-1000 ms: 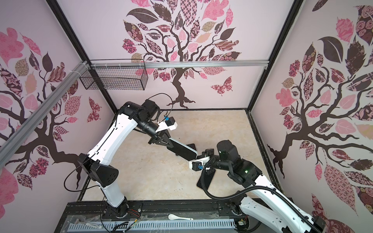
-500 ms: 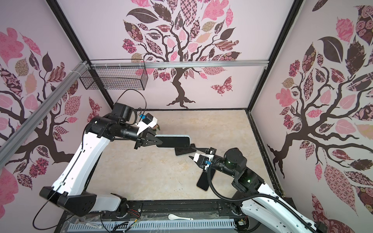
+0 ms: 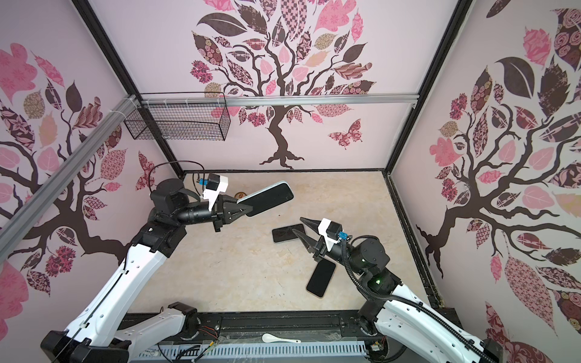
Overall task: Take the phone out of the phone case
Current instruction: Remove the phone case from the phone.
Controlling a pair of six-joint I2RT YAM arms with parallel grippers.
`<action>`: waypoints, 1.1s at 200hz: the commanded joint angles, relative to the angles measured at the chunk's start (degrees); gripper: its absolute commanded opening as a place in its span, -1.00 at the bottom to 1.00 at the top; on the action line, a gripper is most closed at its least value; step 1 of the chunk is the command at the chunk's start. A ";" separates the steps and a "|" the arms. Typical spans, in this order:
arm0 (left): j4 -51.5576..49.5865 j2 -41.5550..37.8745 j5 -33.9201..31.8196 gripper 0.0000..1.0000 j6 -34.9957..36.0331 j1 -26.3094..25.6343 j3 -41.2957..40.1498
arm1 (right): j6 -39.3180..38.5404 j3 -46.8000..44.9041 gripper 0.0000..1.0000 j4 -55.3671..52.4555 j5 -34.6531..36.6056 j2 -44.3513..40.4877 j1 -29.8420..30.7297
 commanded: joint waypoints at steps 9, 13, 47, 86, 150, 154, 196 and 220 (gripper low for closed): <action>9.89 -1.84 4.96 -1.00 -3.33 -0.98 -1.10 | 4.44 1.86 -0.17 7.87 -1.32 2.11 0.14; 9.89 -1.81 5.59 -1.00 -3.25 -1.06 -1.16 | 4.63 2.02 -0.17 8.04 -1.63 2.40 -0.02; 8.72 -2.18 8.27 -1.00 -1.85 -1.83 -1.16 | 9.53 2.21 -0.17 13.05 -6.37 3.61 -3.54; 6.78 -1.82 9.15 -1.00 -0.44 -2.31 -0.47 | 10.99 1.12 -0.14 18.63 -9.01 3.26 -4.53; 5.63 -1.07 9.40 -1.00 0.39 -3.35 0.08 | 10.11 1.27 -0.13 18.66 -10.05 2.30 -4.51; 5.52 -1.04 9.40 -1.00 0.45 -3.45 0.14 | 10.07 1.29 -0.13 18.51 -10.15 2.38 -4.55; 3.65 -0.71 9.15 -1.00 1.77 -4.18 0.69 | 10.11 1.45 -0.14 18.28 -11.03 2.22 -4.49; 3.20 -0.51 9.57 -1.00 1.92 -4.31 0.95 | 10.20 1.37 -0.14 18.20 -11.43 2.29 -4.49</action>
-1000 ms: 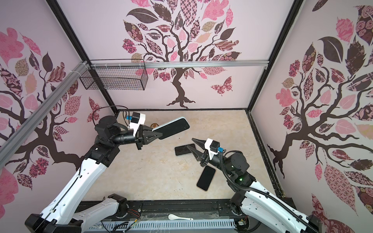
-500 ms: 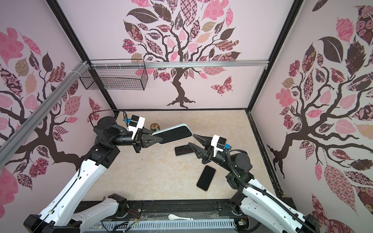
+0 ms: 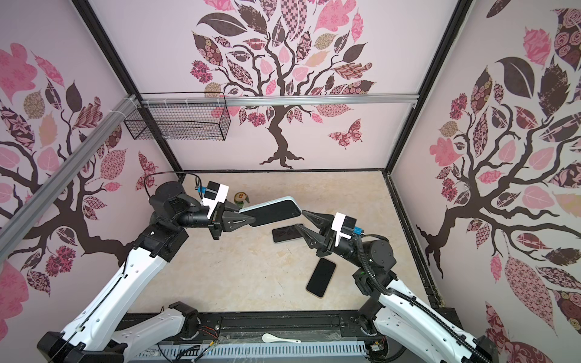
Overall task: Take the phone out of the phone case
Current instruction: Remove the phone case from the phone.
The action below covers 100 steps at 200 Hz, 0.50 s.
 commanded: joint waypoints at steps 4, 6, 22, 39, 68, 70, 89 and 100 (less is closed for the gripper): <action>-0.54 0.26 1.24 -1.00 1.25 -0.72 1.42 | 0.49 1.30 -0.14 1.82 -2.00 -0.62 0.13; -0.82 0.28 1.25 -1.00 1.41 -0.72 1.49 | 0.54 1.27 -0.14 1.82 -2.05 -0.60 0.11; -2.60 0.54 1.51 -1.00 2.69 -1.01 1.97 | 0.75 1.53 -0.14 1.83 -2.77 -0.15 0.03; -3.17 0.46 0.81 -1.00 3.33 -1.03 2.00 | 0.72 1.57 -0.13 1.48 -2.06 -0.09 0.04; -2.32 -0.97 -3.94 -1.00 3.04 -1.08 1.43 | -0.21 0.44 -0.12 0.96 0.27 -1.50 0.07; -2.10 -1.09 -4.22 -1.00 2.95 -1.08 1.27 | -0.25 0.44 -0.12 0.87 0.27 -1.52 0.08; 0.02 -1.70 -5.84 -1.00 1.81 -1.11 0.43 | -0.30 0.04 -0.12 0.06 0.00 -1.98 0.08; 0.44 -1.78 -6.33 -1.00 1.68 -1.08 0.35 | -0.22 -0.22 -0.12 0.00 0.03 -2.33 0.10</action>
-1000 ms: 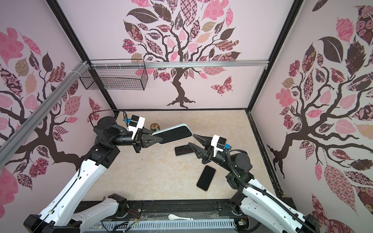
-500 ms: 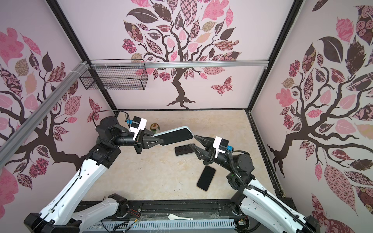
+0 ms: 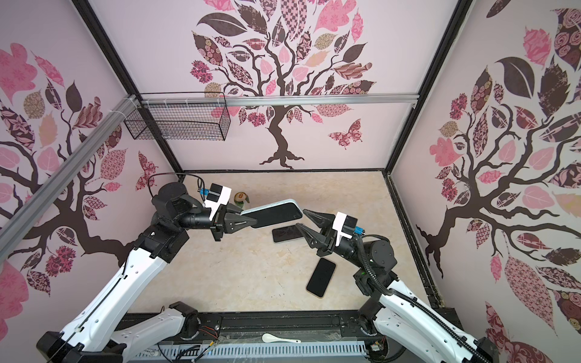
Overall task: Take the phone out of the phone case
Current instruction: Remove the phone case from the phone.
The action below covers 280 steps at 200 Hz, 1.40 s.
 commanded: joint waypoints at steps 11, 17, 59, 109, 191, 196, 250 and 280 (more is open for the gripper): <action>3.25 -1.34 -4.15 -1.00 -0.54 0.02 0.16 | -0.31 -0.37 -0.12 0.69 -0.55 -1.86 0.12; 3.41 -1.39 -4.38 -1.00 -0.63 0.02 0.04 | -0.46 -0.44 -0.13 0.49 -0.47 -2.04 0.14; 3.79 -1.26 -4.11 -1.00 -1.05 0.01 -0.21 | -0.85 -0.13 -0.13 -0.33 -1.28 -2.09 0.17; 3.61 0.20 0.82 -1.00 -1.16 -0.06 0.80 | -1.26 0.73 -0.14 -0.18 -0.98 -0.84 0.14; 1.51 0.94 3.92 -1.00 0.46 -0.26 1.56 | -1.43 1.26 -0.14 -0.53 -0.50 -0.08 0.17; 1.36 0.94 3.85 -1.00 0.59 -0.25 1.62 | -1.41 1.22 -0.15 -0.53 -0.31 -0.05 0.15; 2.04 -0.85 -0.42 -1.00 0.90 -0.25 0.98 | -1.90 -0.08 -0.15 -1.38 1.66 -1.61 0.13; 3.16 -0.87 -0.84 -1.00 0.15 -0.25 0.68 | -1.79 -0.48 -0.15 -1.81 1.40 -1.80 0.14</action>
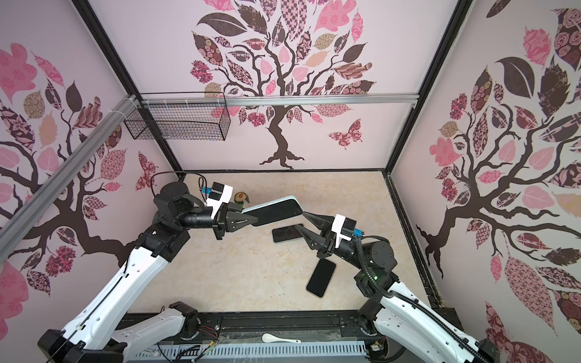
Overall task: Take the phone out of the phone case
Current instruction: Remove the phone case from the phone.
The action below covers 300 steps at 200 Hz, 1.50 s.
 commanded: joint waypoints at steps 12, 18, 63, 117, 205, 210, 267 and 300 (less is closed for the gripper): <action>3.52 -1.56 0.05 -1.00 -0.01 -0.27 0.61 | -0.39 -0.15 -0.15 -0.03 0.70 -0.84 0.08; 3.76 -1.67 -0.07 -1.00 -0.15 -0.27 0.55 | -0.48 -0.15 -0.15 -0.12 0.78 -0.86 0.06; 3.87 -1.67 0.42 -1.00 -0.28 -0.27 0.47 | -0.65 -0.23 -0.15 -0.23 0.96 -0.77 0.06; 3.35 -1.12 1.06 -1.00 -0.17 -0.27 0.15 | -0.14 0.46 -0.15 0.62 -0.56 -0.07 0.14; -0.37 -0.28 3.16 -1.00 2.11 -0.53 0.88 | 0.35 1.03 -0.13 1.55 -0.19 0.59 0.13; -0.97 -0.27 3.31 -1.00 2.53 -0.61 0.99 | 0.45 1.02 -0.13 1.63 -0.10 0.63 0.13; -5.36 0.61 4.83 -1.00 5.00 -1.40 1.55 | 1.91 1.41 -0.12 1.55 -0.22 1.15 0.09; -8.21 1.14 6.68 -1.00 6.81 -1.76 1.58 | 2.84 1.60 -0.13 1.26 -0.80 1.55 0.19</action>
